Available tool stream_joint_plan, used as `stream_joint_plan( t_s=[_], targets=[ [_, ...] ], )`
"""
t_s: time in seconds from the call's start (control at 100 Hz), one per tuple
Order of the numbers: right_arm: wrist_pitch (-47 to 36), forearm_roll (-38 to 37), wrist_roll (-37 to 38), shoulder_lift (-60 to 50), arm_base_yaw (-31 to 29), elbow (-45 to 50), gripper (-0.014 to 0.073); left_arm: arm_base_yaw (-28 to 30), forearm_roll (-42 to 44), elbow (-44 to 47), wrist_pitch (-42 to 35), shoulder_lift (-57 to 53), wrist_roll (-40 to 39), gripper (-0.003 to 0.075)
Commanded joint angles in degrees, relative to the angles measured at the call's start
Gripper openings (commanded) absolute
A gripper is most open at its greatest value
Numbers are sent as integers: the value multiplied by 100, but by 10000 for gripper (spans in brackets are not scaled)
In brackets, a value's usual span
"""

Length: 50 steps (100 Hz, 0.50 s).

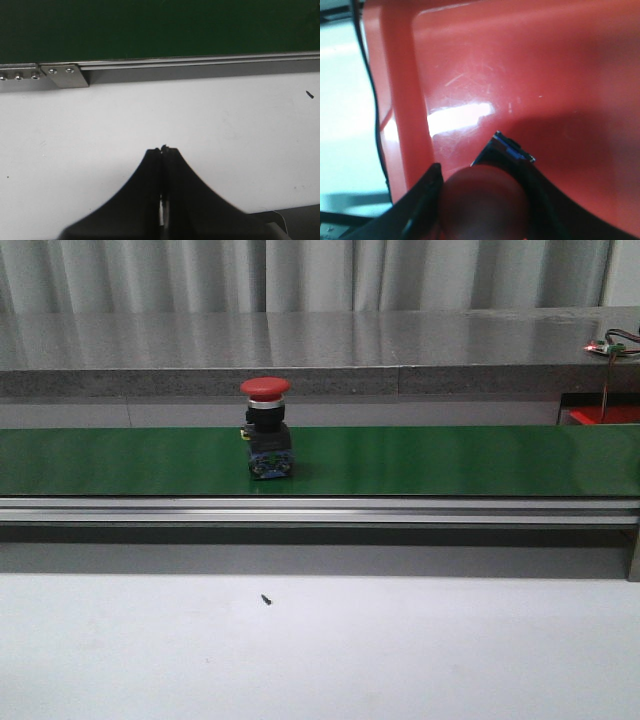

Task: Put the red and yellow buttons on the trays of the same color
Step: 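Carry the red button into the red tray and open the right gripper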

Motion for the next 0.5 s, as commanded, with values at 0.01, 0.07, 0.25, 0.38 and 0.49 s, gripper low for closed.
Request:
stream_joint_plan(
  t_s=[0.01, 0.07, 0.25, 0.38, 0.49],
  targets=[
    [-33, 132, -112, -151, 4, -309, 217, -51, -132, -150, -258, -96, 10, -20],
    [-9, 126, -133, -83, 16, -351, 219, -51, -132, -150, -258, -96, 10, -20],
    [100, 108, -144, -94, 10, -504, 479, -51, -132, -150, -258, -96, 10, -20],
    [307, 67, -144, -202, 10, -704, 621, -51, -132, -150, -258, -96, 10, -20],
    [428, 62, -144, -398, 10, -729, 612, -51, -132, -150, -258, -96, 10, -20]
  ],
)
